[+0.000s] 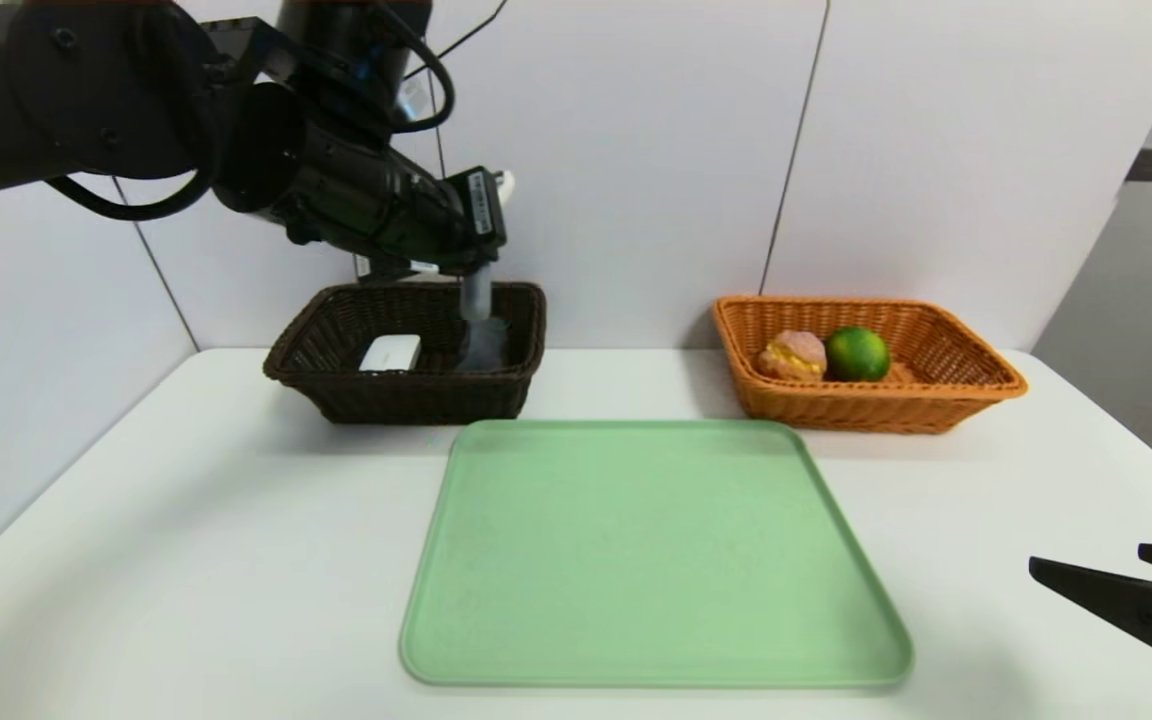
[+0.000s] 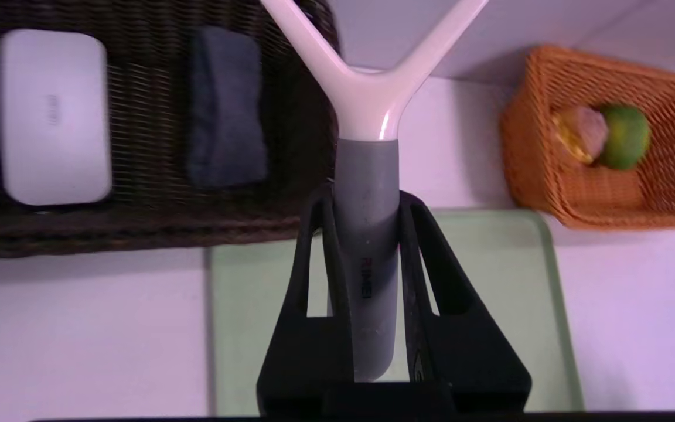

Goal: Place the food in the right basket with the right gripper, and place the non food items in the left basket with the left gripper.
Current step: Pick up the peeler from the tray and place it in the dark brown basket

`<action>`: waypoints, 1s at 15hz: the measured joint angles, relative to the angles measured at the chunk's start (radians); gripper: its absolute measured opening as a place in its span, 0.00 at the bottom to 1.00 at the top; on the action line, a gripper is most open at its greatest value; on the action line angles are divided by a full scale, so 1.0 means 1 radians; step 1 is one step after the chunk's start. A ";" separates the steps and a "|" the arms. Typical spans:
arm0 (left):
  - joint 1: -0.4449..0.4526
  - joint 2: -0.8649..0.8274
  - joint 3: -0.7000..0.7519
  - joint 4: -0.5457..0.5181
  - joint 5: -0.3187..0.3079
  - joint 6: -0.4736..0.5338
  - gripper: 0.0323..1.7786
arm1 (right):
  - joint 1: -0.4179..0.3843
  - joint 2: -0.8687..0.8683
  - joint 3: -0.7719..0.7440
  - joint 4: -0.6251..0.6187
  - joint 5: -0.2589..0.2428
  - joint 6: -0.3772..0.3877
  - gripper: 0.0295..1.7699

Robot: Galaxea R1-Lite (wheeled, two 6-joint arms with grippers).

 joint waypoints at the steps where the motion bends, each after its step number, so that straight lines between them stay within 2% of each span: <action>1: 0.050 0.009 0.001 -0.011 0.011 0.009 0.14 | 0.000 0.002 -0.001 0.000 -0.001 0.000 0.97; 5: 0.169 0.091 0.003 -0.072 0.032 0.013 0.14 | -0.003 0.005 -0.001 -0.001 -0.007 0.000 0.97; 8: 0.208 0.156 0.004 -0.089 0.035 0.009 0.14 | -0.010 0.002 -0.004 -0.002 -0.008 0.000 0.97; 12: 0.240 0.231 0.004 -0.167 0.039 0.010 0.14 | -0.011 -0.005 -0.004 -0.001 -0.009 -0.002 0.97; 15: 0.246 0.271 0.003 -0.214 0.067 0.010 0.14 | -0.011 -0.011 -0.001 0.000 -0.009 -0.001 0.97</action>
